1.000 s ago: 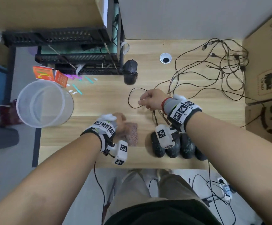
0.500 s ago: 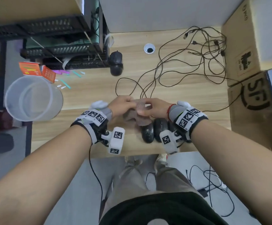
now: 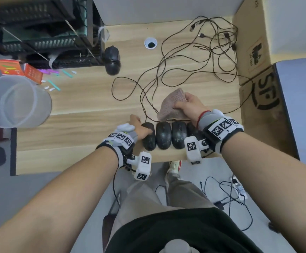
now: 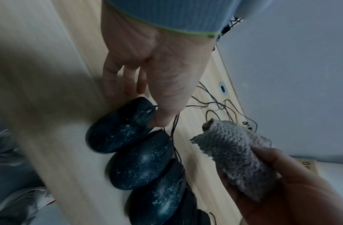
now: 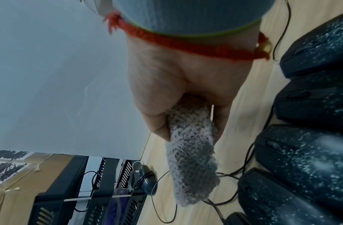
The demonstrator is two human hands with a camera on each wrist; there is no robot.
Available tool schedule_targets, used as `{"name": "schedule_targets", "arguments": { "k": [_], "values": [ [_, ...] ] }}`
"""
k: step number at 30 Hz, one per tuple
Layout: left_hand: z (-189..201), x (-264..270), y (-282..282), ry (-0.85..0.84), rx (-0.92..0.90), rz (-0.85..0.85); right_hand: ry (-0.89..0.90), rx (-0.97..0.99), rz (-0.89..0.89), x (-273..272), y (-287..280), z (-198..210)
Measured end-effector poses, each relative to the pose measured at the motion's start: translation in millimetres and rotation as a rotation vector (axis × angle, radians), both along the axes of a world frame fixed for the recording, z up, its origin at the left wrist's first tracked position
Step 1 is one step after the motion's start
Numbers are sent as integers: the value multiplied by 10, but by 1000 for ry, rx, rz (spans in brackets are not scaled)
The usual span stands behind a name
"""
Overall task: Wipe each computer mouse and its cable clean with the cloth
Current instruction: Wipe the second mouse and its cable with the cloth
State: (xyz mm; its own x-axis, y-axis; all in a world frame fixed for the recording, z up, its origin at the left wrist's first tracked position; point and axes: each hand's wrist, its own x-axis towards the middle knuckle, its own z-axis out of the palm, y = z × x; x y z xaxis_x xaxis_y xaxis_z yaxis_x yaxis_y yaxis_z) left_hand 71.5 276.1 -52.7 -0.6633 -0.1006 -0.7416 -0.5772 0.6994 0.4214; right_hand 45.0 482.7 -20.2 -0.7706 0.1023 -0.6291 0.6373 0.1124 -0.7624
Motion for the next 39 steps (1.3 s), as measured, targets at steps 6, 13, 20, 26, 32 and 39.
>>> {"name": "schedule_targets", "arguments": {
  "k": [6, 13, 20, 26, 32, 39],
  "values": [
    [-224, 173, 121, 60, -83, -36, -33, -44, 32, 99, 154, -105],
    [-260, 181, 62, 81, -228, -25, -16, -36, 92, 112, 253, -107],
    [-82, 219, 101, 13, -375, -89, -4, -15, 150, 129, 257, -29],
    [233, 71, 48, -90, -206, -90, 20, 16, 217, 129, 149, 124],
    [933, -85, -5, 47, 167, 106, 61, 35, 317, -2, -208, 518],
    [1550, -300, -141, -58, 547, 393, 135, -106, 248, -186, -511, 947]
  ]
}}
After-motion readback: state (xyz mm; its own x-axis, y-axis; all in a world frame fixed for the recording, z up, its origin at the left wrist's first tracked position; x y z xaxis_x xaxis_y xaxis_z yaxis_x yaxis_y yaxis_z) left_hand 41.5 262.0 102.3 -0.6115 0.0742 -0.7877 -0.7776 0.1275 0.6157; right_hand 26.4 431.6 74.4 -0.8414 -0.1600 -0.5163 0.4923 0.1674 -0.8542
